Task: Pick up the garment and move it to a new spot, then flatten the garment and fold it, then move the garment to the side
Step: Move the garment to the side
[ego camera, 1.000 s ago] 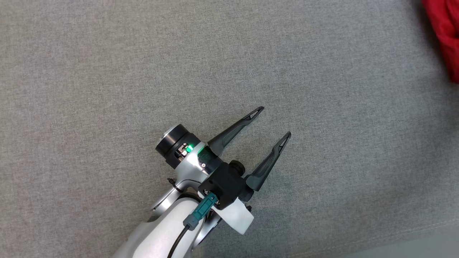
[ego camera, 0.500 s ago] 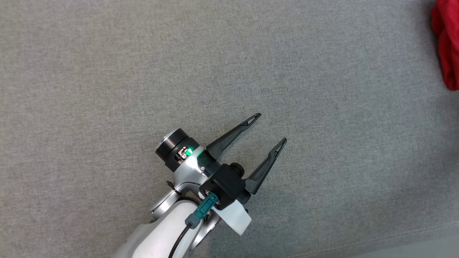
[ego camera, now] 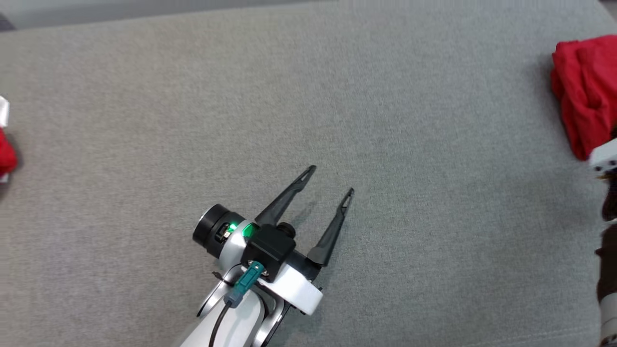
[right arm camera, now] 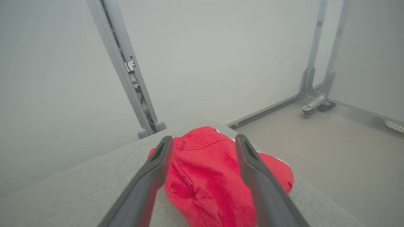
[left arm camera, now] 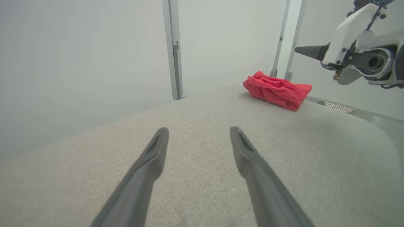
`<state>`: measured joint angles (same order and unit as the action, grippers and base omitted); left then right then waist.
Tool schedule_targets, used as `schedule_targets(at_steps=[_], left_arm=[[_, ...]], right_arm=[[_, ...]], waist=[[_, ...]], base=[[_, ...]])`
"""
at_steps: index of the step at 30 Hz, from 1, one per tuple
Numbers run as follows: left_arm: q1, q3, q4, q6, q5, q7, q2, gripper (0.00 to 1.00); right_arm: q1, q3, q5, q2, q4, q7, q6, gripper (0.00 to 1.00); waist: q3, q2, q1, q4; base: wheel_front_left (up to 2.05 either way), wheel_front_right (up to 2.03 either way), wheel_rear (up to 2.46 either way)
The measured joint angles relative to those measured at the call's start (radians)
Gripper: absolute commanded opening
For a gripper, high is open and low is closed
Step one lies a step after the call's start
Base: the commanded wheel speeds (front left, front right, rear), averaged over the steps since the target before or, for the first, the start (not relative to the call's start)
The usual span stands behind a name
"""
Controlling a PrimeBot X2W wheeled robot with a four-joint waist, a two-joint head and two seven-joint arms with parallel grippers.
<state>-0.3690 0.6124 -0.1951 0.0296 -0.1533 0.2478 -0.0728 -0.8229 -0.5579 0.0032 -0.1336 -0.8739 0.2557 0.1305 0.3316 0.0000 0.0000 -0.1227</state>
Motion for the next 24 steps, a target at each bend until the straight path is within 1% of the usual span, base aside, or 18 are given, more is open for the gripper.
schedule_targets(at_steps=[3, 5, 8, 10, 13, 14, 17, 24], left_arm=[[0.020, -0.021, -0.008, 0.024, -0.023, 0.001, 0.004, 1.00], [0.041, -0.035, -0.010, 0.035, -0.038, 0.001, 0.008, 1.00], [0.073, -0.063, -0.007, 0.056, -0.068, 0.003, 0.017, 1.00], [0.093, -0.091, 0.003, 0.072, -0.085, 0.004, 0.018, 1.00], [0.123, -0.136, 0.022, 0.089, -0.103, 0.004, 0.019, 1.00], [0.147, -0.169, 0.027, 0.102, -0.119, 0.004, 0.020, 1.00], [0.185, -0.221, 0.036, 0.112, -0.131, 0.004, 0.020, 1.00], [0.259, -0.313, 0.070, 0.104, -0.118, 0.004, 0.020, 1.00]], right_arm=[[0.045, 0.092, -0.002, 0.029, 0.046, 0.000, 0.000, 1.00], [0.080, 0.153, 0.012, 0.038, 0.074, 0.000, 0.000, 1.00], [0.136, 0.254, 0.068, 0.043, 0.126, 0.000, 0.000, 1.00], [0.174, 0.344, 0.119, 0.045, 0.165, 0.000, 0.000, 1.00], [0.239, 0.452, 0.177, 0.052, 0.242, 0.000, 0.000, 1.00], [0.291, 0.496, 0.210, 0.053, 0.292, 0.000, 0.000, 1.00], [0.381, 0.545, 0.242, 0.046, 0.357, 0.000, 0.000, 1.00], [0.557, 0.609, 0.269, 0.039, 0.526, 0.000, 0.000, 1.00]], waist=[[-0.048, 0.0000, 0.0000, 0.017], [-0.077, 0.0000, 0.0000, 0.031], [-0.117, 0.0000, 0.0000, 0.055], [-0.142, 0.0000, 0.0000, 0.072], [-0.178, 0.0000, 0.0000, 0.097], [-0.204, 0.0000, 0.0000, 0.113], [-0.244, 0.0000, 0.0000, 0.135], [-0.328, 0.0000, 0.0000, 0.179]], base=[[0.00, 0.00, 0.00], [0.00, 0.00, 0.00], [0.00, 0.00, 0.00], [0.00, 0.00, 0.00], [0.00, 0.00, 0.00], [0.00, 0.00, 0.00], [0.00, 0.00, 0.00], [0.00, 0.00, 0.00]])
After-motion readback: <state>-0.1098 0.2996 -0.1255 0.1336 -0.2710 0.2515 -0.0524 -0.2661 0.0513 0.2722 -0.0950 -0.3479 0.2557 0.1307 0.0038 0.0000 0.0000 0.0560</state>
